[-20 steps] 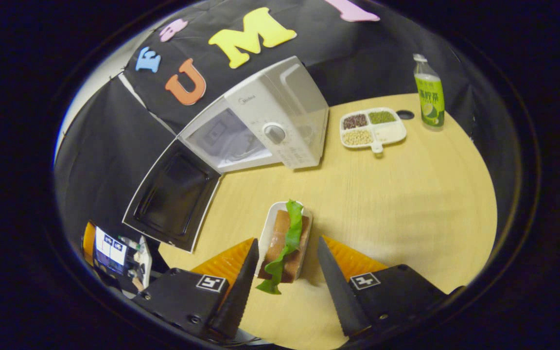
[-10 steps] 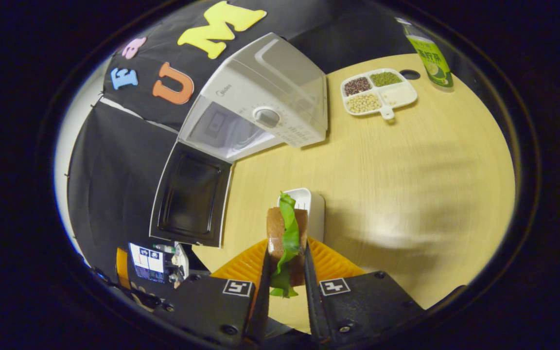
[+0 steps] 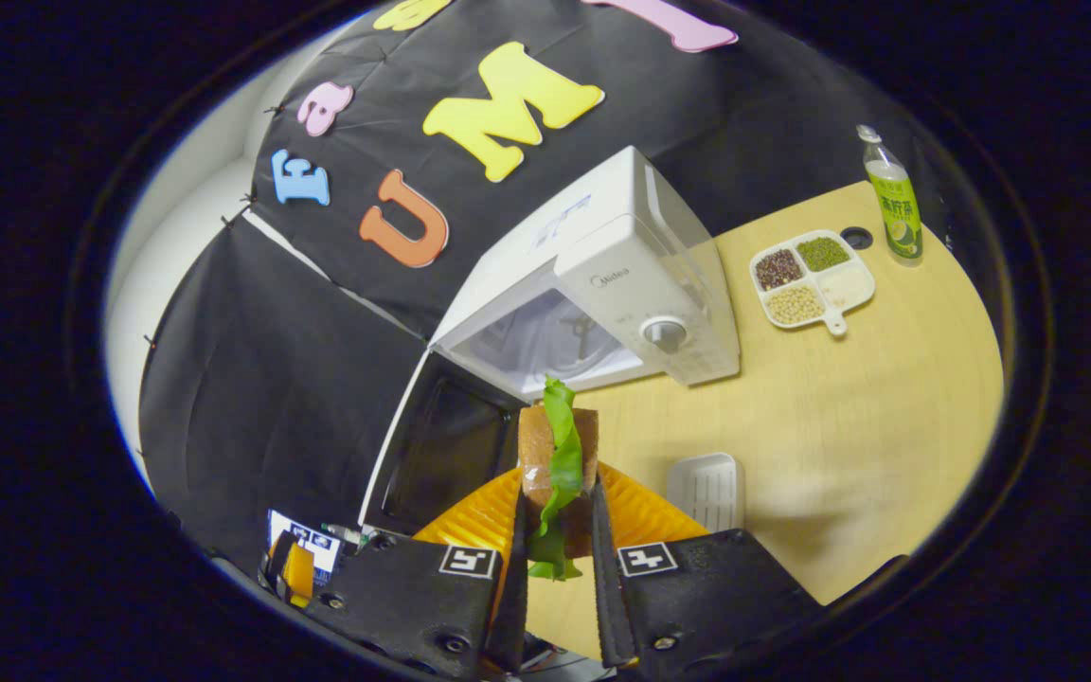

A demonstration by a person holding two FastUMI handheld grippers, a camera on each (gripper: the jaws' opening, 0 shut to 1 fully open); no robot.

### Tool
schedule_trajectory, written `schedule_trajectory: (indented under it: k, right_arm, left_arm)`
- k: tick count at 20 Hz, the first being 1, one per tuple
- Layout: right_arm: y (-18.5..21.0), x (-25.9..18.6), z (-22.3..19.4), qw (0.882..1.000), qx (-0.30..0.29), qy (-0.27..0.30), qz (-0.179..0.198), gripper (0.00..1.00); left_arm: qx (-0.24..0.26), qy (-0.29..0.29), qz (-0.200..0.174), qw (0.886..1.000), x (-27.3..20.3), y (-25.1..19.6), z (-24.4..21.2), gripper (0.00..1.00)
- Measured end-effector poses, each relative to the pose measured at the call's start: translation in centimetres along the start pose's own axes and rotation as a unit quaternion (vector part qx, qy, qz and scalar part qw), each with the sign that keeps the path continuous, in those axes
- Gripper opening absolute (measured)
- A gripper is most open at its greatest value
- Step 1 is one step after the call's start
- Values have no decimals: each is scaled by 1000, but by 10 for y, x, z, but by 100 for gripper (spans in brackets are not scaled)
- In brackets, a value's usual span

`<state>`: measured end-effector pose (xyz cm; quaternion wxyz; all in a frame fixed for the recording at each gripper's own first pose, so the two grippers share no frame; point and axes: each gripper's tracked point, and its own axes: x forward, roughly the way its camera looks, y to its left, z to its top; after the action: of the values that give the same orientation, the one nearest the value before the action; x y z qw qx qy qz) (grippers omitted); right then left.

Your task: Open the microwave oven with the left hand, put the food in, and close the microwave oven.

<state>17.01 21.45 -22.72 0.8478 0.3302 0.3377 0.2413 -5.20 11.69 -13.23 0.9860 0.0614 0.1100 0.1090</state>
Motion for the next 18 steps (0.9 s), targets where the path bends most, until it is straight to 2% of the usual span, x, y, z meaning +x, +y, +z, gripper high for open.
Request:
schedule_trajectory:
  k: [5,7,9,13,15,18]
  right_arm:
    - [29,67,6,992,63,-113,2,33]
    - [38,98,8,981,109,-159,16,33]
    - [38,127,8,970,135,-200,12,33]
    - [43,178,19,939,199,-281,7,33]
    - [37,201,30,925,203,-322,-5,33]
    - [29,237,44,913,217,-345,-20,33]
  left_arm:
    - [-2,-4,-19,1000,3,21,-8,97]
    - [0,-6,-23,1000,7,25,-13,96]
    - [2,-3,-31,1000,11,26,-20,97]
    - [14,1,-39,999,18,30,-33,97]
    - [12,5,-45,999,22,30,-38,97]
    - [7,2,-42,999,30,37,-38,96]
